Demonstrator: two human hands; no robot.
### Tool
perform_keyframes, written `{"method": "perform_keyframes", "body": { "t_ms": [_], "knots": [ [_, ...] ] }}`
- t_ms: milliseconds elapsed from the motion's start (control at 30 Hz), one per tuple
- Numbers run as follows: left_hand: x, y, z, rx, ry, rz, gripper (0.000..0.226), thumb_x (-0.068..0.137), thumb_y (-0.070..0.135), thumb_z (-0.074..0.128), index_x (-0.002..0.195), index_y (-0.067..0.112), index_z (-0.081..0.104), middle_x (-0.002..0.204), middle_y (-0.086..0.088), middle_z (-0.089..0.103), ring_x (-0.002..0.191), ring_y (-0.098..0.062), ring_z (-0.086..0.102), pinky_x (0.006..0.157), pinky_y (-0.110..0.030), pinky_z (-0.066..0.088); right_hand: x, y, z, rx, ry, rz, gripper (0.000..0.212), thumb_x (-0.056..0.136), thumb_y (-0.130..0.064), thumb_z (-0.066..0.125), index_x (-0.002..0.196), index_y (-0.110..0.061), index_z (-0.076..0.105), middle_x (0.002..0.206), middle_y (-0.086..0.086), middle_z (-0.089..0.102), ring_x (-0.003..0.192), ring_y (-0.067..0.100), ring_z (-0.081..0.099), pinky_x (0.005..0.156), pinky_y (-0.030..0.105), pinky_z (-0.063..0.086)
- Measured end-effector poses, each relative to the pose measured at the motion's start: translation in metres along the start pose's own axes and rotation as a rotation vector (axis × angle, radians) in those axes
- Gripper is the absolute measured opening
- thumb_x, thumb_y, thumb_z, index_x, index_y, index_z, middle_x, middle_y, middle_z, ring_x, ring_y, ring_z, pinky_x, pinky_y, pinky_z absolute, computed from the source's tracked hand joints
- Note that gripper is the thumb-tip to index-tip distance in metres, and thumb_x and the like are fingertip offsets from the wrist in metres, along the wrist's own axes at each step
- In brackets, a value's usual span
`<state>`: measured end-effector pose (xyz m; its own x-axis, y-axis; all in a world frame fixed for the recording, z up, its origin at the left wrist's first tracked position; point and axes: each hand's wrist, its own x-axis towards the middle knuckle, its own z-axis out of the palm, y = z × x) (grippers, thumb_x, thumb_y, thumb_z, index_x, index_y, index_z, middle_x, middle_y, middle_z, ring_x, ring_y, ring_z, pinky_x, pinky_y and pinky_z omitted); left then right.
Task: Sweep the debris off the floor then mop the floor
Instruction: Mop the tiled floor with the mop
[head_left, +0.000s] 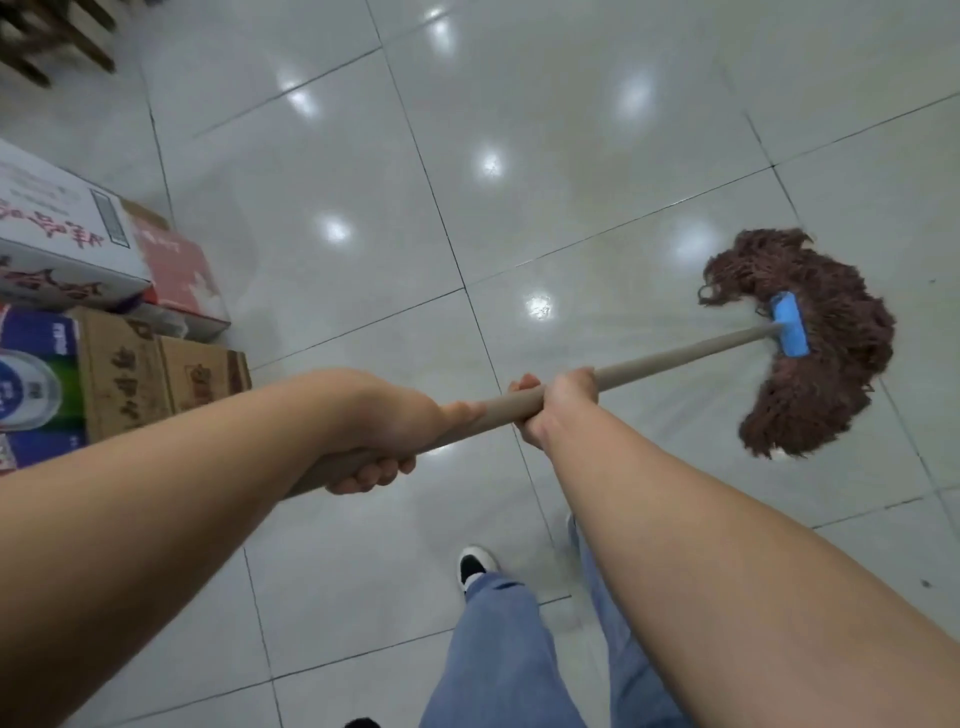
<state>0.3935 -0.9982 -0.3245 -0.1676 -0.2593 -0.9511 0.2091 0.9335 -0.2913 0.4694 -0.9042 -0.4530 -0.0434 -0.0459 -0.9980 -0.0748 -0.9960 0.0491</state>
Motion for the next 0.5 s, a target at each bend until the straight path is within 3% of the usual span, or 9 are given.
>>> {"method": "perform_keyframes", "body": {
  "t_ms": [333,433,500],
  "knots": [
    [-0.032,0.264,0.005,-0.05,-0.063,0.145,0.07,0.078,0.079,0.028,0.07,0.01,0.041,0.028,0.004,0.033,0.021,-0.012,0.027,0.038,-0.008,0.029,0.023,-0.267,-0.051,0.043,0.069,-0.101,0.046,0.096,-0.052,0.034,0.076,-0.011,0.036,0.057,0.006,0.044,0.025,0.014,0.04,0.034,0.019,0.044],
    [-0.047,0.334,-0.002,-0.04,-0.072,0.206,0.076,0.07,0.085,0.029,0.073,0.011,0.044,0.029,0.003,0.031,0.022,-0.01,0.026,0.038,-0.008,0.031,0.024,-0.34,-0.06,0.075,0.072,-0.126,0.046,0.097,-0.05,0.033,0.075,-0.01,0.035,0.058,0.006,0.043,0.038,0.014,0.04,0.036,0.016,0.043],
    [-0.061,0.381,-0.012,-0.019,-0.059,0.232,0.079,0.065,0.087,0.028,0.072,0.011,0.045,0.031,0.003,0.03,0.023,-0.01,0.026,0.038,-0.01,0.032,0.024,-0.388,-0.062,0.093,0.065,-0.136,0.047,0.098,-0.049,0.032,0.075,-0.008,0.036,0.056,0.005,0.043,0.028,0.014,0.039,0.039,0.018,0.042]
  ]
}}
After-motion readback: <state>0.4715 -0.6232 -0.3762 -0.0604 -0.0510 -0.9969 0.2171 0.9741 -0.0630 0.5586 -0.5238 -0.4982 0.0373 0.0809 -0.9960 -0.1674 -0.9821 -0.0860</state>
